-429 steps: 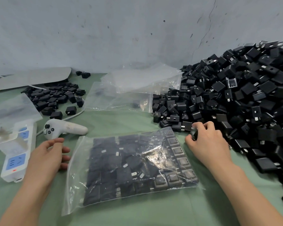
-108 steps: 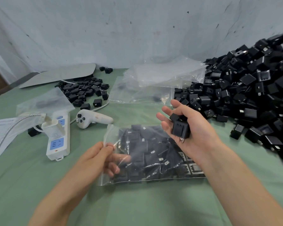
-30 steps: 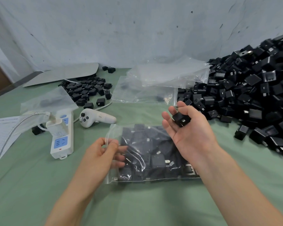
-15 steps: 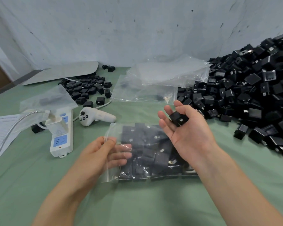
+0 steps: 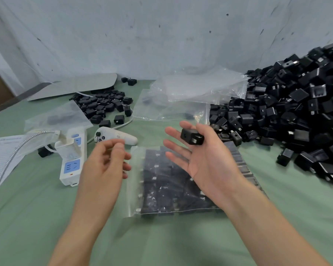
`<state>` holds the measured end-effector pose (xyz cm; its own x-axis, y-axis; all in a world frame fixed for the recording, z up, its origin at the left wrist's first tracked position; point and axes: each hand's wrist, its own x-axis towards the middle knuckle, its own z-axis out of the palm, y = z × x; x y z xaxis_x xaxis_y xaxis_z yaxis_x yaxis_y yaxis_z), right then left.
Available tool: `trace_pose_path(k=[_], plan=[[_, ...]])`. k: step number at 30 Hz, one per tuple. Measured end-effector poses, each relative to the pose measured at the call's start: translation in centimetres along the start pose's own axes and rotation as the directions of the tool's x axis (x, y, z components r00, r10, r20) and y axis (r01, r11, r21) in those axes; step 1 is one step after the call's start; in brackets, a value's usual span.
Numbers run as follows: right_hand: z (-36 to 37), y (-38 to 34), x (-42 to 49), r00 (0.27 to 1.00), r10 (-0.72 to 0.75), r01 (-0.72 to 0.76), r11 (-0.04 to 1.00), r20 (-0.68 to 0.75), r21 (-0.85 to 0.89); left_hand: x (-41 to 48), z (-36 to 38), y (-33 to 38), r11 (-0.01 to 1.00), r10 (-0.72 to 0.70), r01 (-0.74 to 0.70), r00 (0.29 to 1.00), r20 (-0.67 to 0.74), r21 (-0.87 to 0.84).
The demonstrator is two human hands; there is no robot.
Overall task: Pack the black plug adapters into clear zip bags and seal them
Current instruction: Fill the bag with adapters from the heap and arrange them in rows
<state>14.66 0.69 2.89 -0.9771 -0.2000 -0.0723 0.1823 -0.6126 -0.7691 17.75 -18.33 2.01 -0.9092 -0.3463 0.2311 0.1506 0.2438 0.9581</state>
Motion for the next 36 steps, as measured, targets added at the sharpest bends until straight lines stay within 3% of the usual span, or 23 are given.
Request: trace_pose_path(k=[3,6,10,13,15,18,23,26,30,36], plan=[[1.2,1.2,0.0,0.999,-0.041,0.043,0.994,0.017,-0.102,-1.2,1.5,1.7,0.982,-0.046,0.088,0.971,0.236,-0.169],[2.5,3.3,-0.5,0.987,-0.146,0.161,0.922,0.069,-0.353,-2.1,3.0,2.5,0.949,-0.059,0.17,0.922,0.382,-0.264],[3.0,4.4,-1.2,0.97,-0.166,0.236,0.818,0.178,-0.524,-1.9,3.0,2.4,0.889,-0.083,0.233,0.929,0.361,-0.394],[2.8,3.6,-1.3,0.96,-0.16,0.268,0.75,0.228,-0.604,-0.5,0.9,1.4,0.864,-0.124,0.228,0.961,0.249,-0.448],[2.2,3.1,-1.1,0.956,-0.208,0.292,0.705,0.205,-0.647,0.6,-1.3,0.3,0.912,-0.157,0.192,0.98,0.123,-0.362],[0.5,1.9,-0.5,0.942,-0.306,0.309,0.644,0.134,-0.7,1.5,-4.6,-2.0,0.983,-0.184,0.183,0.983,-0.005,-0.031],[-1.6,0.6,0.4,0.922,-0.384,0.278,0.545,0.059,-0.791,0.8,-5.1,-3.9,0.966,-0.182,0.143,0.968,0.173,0.217],[-1.9,0.6,0.4,0.916,-0.398,0.26,0.516,0.04,-0.816,0.5,-4.1,-4.3,0.972,-0.143,0.073,0.938,0.316,0.223],[-1.6,0.8,0.0,0.913,-0.406,0.261,0.485,0.049,-0.835,-0.2,-3.2,-4.4,0.988,-0.149,0.113,0.873,0.464,0.104],[-1.5,0.9,0.1,0.911,-0.409,0.261,0.469,0.054,-0.844,-0.6,-3.8,-4.6,0.984,-0.166,0.171,0.826,0.538,0.041]])
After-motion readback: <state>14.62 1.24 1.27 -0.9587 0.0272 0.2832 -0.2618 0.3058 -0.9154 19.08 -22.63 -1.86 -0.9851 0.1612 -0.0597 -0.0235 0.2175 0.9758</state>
